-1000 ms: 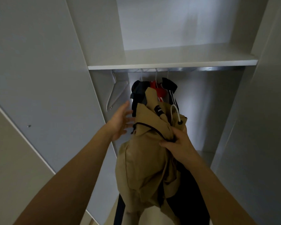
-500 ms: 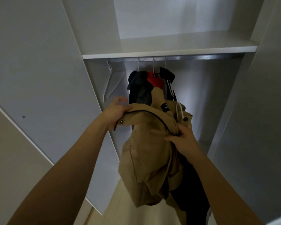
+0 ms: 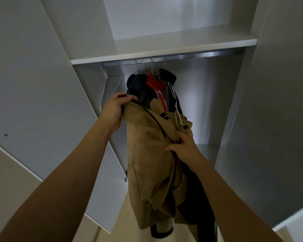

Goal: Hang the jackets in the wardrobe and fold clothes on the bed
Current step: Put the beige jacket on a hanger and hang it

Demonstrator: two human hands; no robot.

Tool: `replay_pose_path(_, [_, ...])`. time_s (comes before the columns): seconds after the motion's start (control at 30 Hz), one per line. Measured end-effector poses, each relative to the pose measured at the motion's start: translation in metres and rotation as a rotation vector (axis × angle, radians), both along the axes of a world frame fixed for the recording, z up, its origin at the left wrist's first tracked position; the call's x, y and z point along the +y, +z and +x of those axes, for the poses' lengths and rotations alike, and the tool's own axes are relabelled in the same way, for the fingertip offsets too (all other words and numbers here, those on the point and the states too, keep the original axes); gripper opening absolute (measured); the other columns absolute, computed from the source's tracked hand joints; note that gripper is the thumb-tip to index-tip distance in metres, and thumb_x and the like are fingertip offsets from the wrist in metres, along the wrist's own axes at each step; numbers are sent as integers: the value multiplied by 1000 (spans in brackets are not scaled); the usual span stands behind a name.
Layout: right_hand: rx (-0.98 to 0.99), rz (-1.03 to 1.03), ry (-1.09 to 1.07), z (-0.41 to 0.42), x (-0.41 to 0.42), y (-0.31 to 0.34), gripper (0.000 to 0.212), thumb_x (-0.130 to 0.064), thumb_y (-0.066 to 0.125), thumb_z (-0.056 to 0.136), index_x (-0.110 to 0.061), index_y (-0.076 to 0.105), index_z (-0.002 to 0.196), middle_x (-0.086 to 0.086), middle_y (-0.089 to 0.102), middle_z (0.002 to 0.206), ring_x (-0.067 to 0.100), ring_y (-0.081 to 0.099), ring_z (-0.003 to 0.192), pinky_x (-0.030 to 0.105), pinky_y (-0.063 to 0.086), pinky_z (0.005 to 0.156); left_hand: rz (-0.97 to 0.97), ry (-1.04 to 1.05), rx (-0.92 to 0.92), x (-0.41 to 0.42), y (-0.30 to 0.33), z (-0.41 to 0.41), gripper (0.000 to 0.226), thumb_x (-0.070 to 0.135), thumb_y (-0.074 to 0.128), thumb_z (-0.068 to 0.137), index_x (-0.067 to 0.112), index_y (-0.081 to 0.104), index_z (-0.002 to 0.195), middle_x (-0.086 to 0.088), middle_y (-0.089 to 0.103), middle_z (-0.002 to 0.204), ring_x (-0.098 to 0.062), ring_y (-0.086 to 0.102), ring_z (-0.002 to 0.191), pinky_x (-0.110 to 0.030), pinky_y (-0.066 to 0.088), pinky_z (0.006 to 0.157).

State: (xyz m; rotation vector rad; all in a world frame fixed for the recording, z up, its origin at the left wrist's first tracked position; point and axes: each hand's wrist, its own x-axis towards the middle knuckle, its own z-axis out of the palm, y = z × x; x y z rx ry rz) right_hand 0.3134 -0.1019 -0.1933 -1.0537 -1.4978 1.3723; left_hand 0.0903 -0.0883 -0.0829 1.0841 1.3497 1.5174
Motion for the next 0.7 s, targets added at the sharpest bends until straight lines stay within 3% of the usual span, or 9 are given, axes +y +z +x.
replay_pose_path(0.07, [-3,4,26,-1,-1,0,48,-7,73,76,-49,58,92,-37,52,86,-19,53,77,0,43,57,-133,98,69,13,7,5,33,15,60,75,23,61,44,6,58,50,-10,57,49,-24,45,48])
replay_pose_path(0.1, [-9,8,43,-2,-2,0,47,-8,74,76,-47,59,99,-35,53,89,-15,55,82,1,43,60,-212,117,160,19,9,9,28,16,59,73,21,58,46,5,54,47,-12,54,48,-24,42,46])
replay_pose_path(0.17, [-28,22,77,-5,-5,-1,50,-11,74,77,-38,59,116,-20,55,110,0,55,99,10,46,78,-370,74,285,29,11,17,9,18,61,75,12,63,68,-2,60,58,-19,58,58,-25,46,49])
replay_pose_path(0.23, [-76,42,78,-4,-8,1,54,-14,76,76,-30,58,125,-3,49,128,16,52,113,26,45,94,-524,-9,267,37,7,17,23,24,64,78,6,66,94,-12,69,80,-26,66,71,-28,53,56])
replay_pose_path(0.37, [-139,67,78,2,-12,2,56,-16,76,77,-27,57,128,-1,38,136,21,46,120,34,41,104,-652,-116,336,42,2,15,38,24,64,84,3,62,115,-17,70,97,-30,68,85,-37,57,72])
replay_pose_path(0.5, [-165,33,140,14,-10,-3,42,-20,77,78,-37,60,113,-12,43,124,20,47,121,19,45,92,-459,-177,758,47,14,19,26,16,60,91,2,65,112,-12,63,103,-24,59,93,-34,51,81])
replay_pose_path(0.57, [-132,-87,203,27,-6,-3,41,-33,78,76,-40,61,113,-10,41,131,16,47,121,19,43,93,-286,-186,779,45,30,21,9,14,61,92,9,69,93,-4,64,91,-18,59,86,-27,48,75])
replay_pose_path(0.63, [3,-213,164,38,-2,1,50,-53,75,69,-45,61,117,-10,43,137,8,48,118,21,40,96,-160,-247,760,37,46,25,14,12,61,92,19,67,81,1,65,84,-14,60,81,-30,49,80])
replay_pose_path(0.7, [74,-192,56,40,3,11,53,-69,67,64,-51,60,113,-16,50,132,5,49,119,21,39,96,-134,-359,791,28,59,35,15,14,62,92,22,68,81,3,67,85,-13,63,83,-32,50,87])
